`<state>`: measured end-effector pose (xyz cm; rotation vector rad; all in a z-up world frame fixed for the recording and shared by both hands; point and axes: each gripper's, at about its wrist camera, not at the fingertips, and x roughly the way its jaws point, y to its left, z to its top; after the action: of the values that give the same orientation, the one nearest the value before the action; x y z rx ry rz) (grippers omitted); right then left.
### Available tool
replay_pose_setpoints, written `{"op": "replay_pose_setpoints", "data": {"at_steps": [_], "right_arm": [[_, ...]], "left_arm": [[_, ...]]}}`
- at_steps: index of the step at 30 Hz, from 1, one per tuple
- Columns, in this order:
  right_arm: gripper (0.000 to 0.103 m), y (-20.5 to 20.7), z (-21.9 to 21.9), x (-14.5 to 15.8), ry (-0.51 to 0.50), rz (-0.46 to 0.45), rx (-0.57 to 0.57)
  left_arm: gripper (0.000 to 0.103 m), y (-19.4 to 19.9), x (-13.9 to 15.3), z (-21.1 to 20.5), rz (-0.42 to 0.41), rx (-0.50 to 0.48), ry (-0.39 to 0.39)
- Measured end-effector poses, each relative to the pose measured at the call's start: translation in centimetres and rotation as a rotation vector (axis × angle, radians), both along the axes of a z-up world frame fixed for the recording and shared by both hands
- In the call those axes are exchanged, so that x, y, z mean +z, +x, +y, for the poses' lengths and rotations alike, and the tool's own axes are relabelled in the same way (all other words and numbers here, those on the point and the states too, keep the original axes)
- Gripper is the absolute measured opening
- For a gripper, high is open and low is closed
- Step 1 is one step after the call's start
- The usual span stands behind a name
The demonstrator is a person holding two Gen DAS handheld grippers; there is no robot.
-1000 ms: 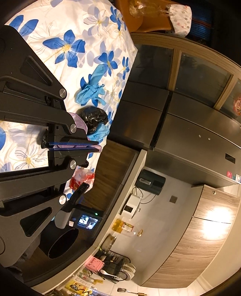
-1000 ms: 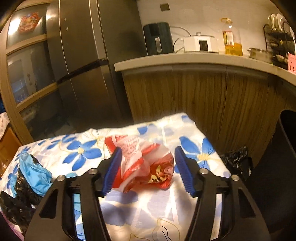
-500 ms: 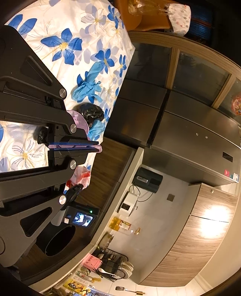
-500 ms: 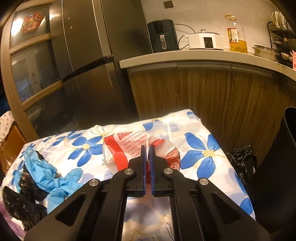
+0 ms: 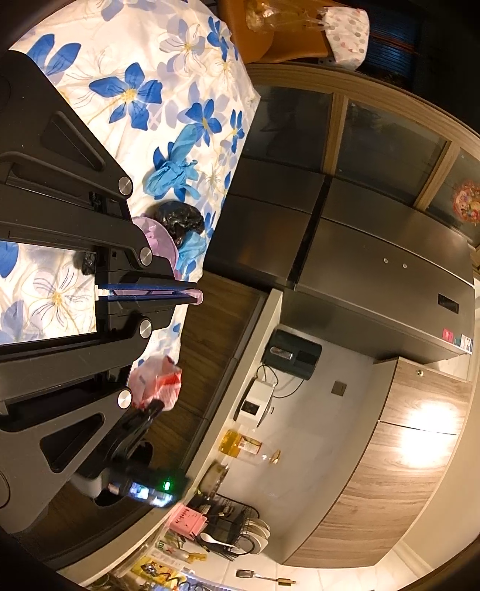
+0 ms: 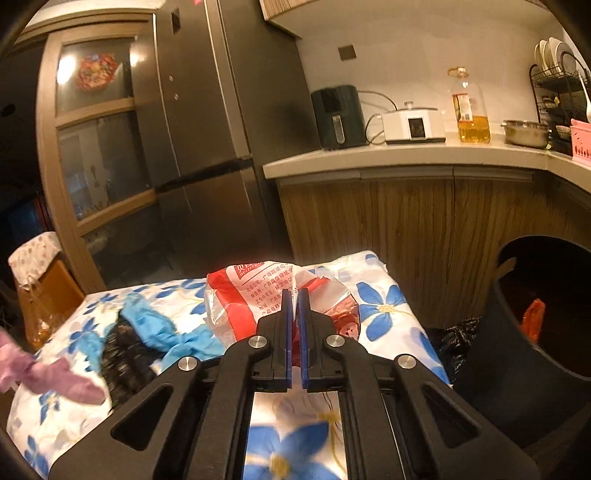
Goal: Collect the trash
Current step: 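Carry the pink glove and printed bag in both tools over the black bin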
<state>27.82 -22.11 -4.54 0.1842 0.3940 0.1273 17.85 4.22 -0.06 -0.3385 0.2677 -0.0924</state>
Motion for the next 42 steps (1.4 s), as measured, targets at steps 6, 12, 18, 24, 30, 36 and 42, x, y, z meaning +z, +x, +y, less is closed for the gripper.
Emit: {"op": "replay_pose_setpoints", "data": {"at_steps": [6, 12, 18, 24, 30, 36, 42], "right_arm": [[0.004, -4.1, -1.7, 1.2, 0.004, -0.038, -0.002], [0.004, -7.1, -4.2, 1.8, 0.007, -0.062, -0.043], [0.004, -9.8, -7.2, 2.3, 0.001, -0.076, -0.124], [0.004, -12.0, -10.8, 3.1, -0.011, -0.100, -0.212], [0.004, -13.0, -14.2, 3.9, -0.010, -0.120, -0.291], [0.004, -13.5, -17.4, 4.6, -0.003, -0.135, -0.361], [0.004, -13.3, -19.6, 5.0, 0.007, -0.147, -0.411]], "left_arm": [[0.000, -0.7, 0.3, -1.9, 0.006, -0.018, 0.022], [0.000, -0.8, 0.7, -4.6, 0.013, -0.062, 0.038], [0.000, 0.0, 0.8, -8.7, 0.020, -0.132, 0.079], [0.000, 1.2, 1.1, -14.2, 0.016, -0.230, 0.114], [0.000, 2.8, 1.7, -20.0, 0.003, -0.324, 0.142], [0.000, 4.5, 2.1, -25.1, -0.003, -0.399, 0.171], [0.000, 5.9, 2.8, -28.7, -0.019, -0.448, 0.185]]}}
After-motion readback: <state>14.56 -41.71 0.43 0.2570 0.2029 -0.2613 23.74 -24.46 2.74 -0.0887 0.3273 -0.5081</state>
